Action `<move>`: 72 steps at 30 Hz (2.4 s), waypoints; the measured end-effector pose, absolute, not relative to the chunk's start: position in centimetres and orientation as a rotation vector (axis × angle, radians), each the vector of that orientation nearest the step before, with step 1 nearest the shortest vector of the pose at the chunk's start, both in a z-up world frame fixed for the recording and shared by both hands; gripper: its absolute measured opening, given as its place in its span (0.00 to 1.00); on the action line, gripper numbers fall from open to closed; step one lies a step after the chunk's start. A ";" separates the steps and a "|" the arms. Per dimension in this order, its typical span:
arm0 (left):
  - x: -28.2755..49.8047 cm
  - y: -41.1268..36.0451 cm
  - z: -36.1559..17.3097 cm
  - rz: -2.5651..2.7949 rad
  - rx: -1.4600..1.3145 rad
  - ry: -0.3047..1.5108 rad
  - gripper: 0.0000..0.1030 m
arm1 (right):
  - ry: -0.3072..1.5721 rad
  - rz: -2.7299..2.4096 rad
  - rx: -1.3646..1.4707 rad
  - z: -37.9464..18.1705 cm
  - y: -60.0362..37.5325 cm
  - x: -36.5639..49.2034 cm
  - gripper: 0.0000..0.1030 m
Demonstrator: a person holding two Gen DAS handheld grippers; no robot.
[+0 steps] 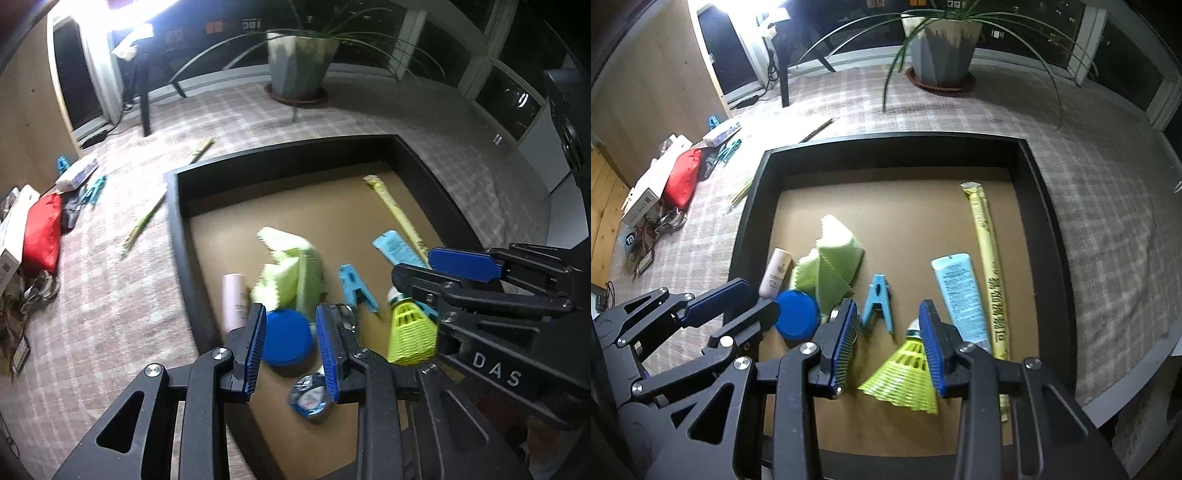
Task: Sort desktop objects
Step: 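Move both open grippers back toward the pile, then grasp the wooden clothespin with the left gripper while the right gripper grasps another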
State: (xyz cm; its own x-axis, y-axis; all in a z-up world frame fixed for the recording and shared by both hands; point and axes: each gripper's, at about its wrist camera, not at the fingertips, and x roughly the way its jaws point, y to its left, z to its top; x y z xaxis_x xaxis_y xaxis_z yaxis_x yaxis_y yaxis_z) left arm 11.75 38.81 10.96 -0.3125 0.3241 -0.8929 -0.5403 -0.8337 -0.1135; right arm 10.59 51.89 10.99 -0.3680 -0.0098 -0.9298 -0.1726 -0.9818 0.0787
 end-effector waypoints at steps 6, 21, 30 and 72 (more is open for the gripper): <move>10.0 34.5 11.0 2.237 -1.447 0.230 0.26 | 0.237 2.544 -1.742 11.0 49.0 8.7 0.34; 5.6 15.9 8.6 2.456 -1.645 0.054 0.27 | 0.151 2.732 -1.943 10.5 35.3 1.7 0.34; 3.6 4.6 8.6 2.593 -1.702 -0.081 0.27 | 0.167 2.809 -1.950 12.8 27.3 -2.5 0.33; -3.6 -3.3 2.3 2.280 -1.668 0.126 0.11 | -0.169 2.614 -2.170 11.7 7.2 -15.2 0.13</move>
State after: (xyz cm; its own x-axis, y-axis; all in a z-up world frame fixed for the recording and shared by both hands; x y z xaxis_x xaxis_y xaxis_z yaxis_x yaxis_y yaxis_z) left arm -3.59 -3.29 2.28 -0.2724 0.1971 -0.9418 -0.2999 -0.9474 -0.1115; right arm -15.25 7.17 11.67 -0.1662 -0.1352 -0.9768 0.2599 -0.9616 0.0888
